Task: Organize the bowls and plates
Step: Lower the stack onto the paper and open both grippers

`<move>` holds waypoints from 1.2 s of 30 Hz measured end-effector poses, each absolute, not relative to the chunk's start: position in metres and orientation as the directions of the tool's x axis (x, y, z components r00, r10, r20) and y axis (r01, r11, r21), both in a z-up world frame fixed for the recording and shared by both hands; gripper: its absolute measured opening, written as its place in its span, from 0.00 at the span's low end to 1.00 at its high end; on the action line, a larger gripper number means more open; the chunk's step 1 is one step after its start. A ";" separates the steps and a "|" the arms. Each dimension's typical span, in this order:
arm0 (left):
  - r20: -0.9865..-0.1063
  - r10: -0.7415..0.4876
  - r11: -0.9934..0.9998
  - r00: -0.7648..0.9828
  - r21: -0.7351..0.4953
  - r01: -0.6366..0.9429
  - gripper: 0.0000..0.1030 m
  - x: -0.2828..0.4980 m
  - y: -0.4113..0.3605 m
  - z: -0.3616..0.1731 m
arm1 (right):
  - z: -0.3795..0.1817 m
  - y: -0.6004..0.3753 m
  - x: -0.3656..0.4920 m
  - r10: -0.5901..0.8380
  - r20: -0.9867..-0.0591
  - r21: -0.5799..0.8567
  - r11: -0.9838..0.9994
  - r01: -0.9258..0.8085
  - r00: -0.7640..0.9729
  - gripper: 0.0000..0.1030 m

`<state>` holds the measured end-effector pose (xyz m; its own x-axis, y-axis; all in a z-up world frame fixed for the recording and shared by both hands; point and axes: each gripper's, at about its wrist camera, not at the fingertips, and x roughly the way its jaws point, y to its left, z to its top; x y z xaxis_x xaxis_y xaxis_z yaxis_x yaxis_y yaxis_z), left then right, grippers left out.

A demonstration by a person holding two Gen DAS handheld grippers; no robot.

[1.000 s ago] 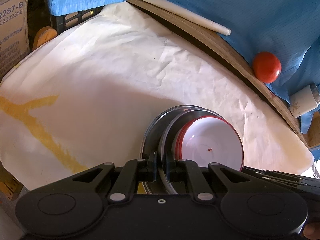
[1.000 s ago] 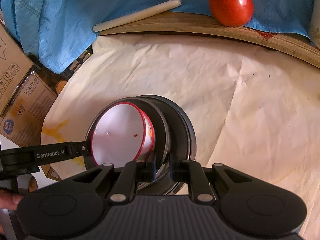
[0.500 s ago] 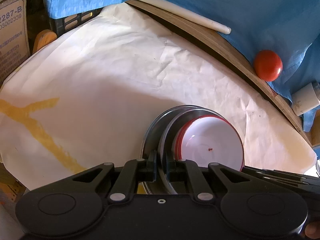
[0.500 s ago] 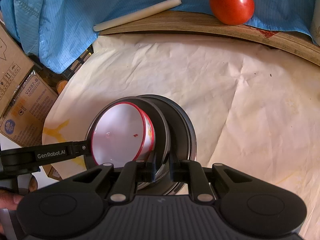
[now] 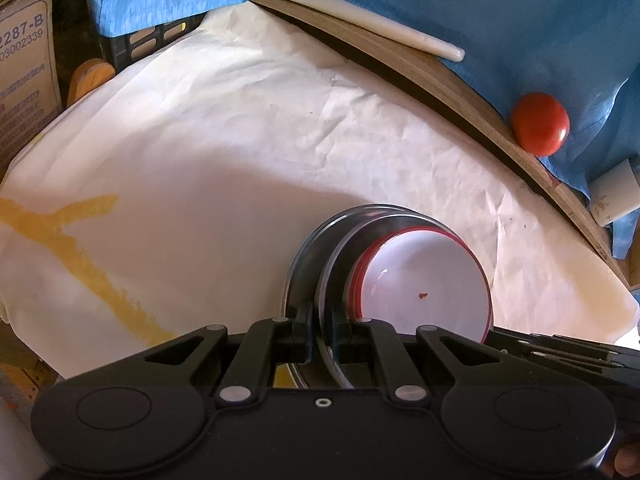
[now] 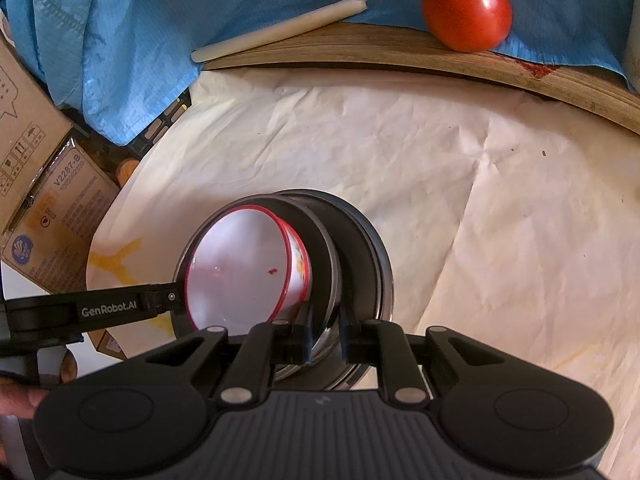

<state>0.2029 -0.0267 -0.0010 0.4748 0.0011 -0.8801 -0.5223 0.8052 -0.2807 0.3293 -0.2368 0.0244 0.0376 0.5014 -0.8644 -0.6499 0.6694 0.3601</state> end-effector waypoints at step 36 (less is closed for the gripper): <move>-0.858 0.153 0.777 0.491 -0.202 -0.597 0.66 0.180 -0.029 0.013 | 0.033 -0.251 0.326 0.480 -0.868 0.294 0.704 -0.647 0.128 0.66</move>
